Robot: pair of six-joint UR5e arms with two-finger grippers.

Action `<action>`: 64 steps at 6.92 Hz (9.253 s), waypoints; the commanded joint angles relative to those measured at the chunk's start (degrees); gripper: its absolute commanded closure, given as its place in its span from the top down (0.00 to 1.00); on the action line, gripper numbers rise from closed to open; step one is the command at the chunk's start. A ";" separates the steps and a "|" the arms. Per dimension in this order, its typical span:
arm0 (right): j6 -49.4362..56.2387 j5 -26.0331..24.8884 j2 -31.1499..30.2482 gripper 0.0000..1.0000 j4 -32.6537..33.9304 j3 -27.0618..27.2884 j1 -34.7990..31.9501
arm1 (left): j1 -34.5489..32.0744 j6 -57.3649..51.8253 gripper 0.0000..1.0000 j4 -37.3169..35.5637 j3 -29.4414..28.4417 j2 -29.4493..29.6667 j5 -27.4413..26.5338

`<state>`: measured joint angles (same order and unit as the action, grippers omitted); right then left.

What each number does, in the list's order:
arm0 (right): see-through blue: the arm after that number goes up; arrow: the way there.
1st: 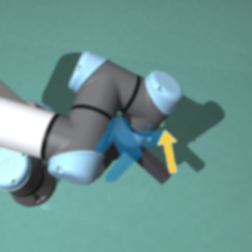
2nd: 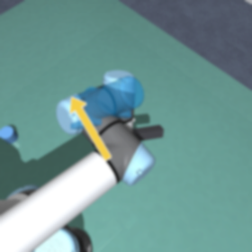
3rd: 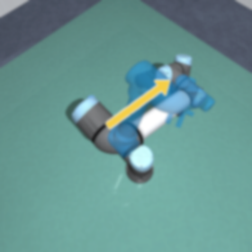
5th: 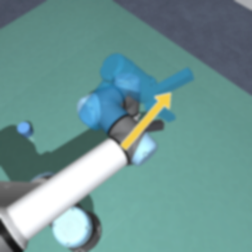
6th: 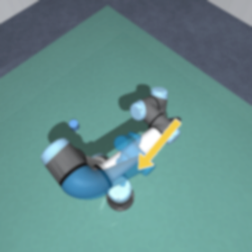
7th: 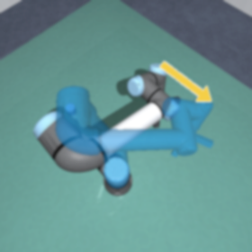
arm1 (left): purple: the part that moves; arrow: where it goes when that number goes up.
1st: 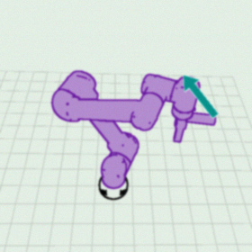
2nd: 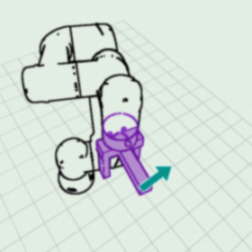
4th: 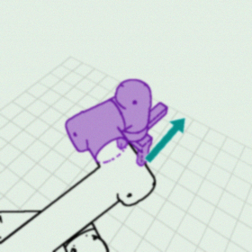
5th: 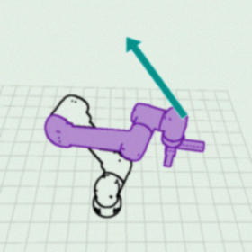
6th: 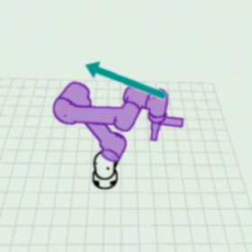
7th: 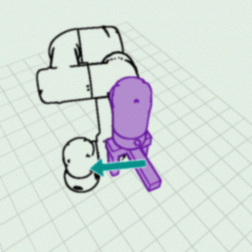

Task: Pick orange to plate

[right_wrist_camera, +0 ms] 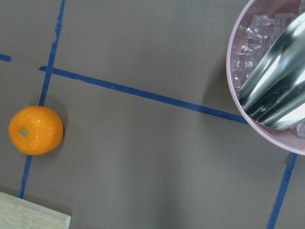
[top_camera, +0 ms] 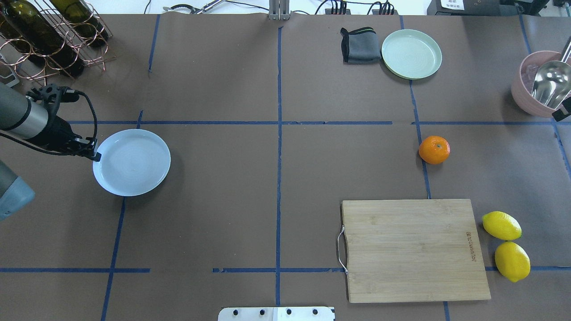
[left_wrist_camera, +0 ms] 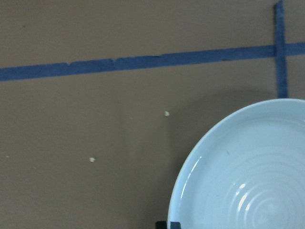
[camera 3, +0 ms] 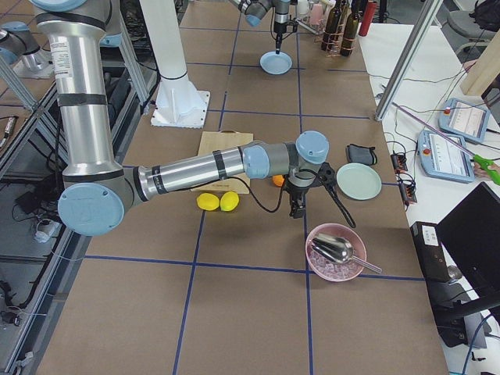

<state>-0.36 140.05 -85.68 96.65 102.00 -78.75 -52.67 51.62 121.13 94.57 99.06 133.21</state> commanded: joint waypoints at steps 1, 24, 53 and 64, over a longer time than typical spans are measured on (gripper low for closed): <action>-0.17 1.09 -0.45 1.00 0.03 2.23 0.00 | 3.77 18.67 0.00 -0.19 0.02 12.49 2.67; -52.64 -26.94 6.32 1.00 -25.20 -4.53 32.78 | 20.33 35.13 0.99 7.36 -9.22 25.31 -20.62; 3.93 -8.47 11.95 1.00 9.14 -4.76 -2.58 | -23.98 -42.72 0.99 -1.09 7.48 -16.61 -0.80; 11.79 -4.88 6.06 1.00 9.25 -9.72 -8.01 | -35.40 -57.16 1.00 -29.22 6.17 -12.32 4.16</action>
<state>11.50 134.97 -79.56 105.88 92.35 -87.29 -88.19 -5.49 89.11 102.20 85.67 137.50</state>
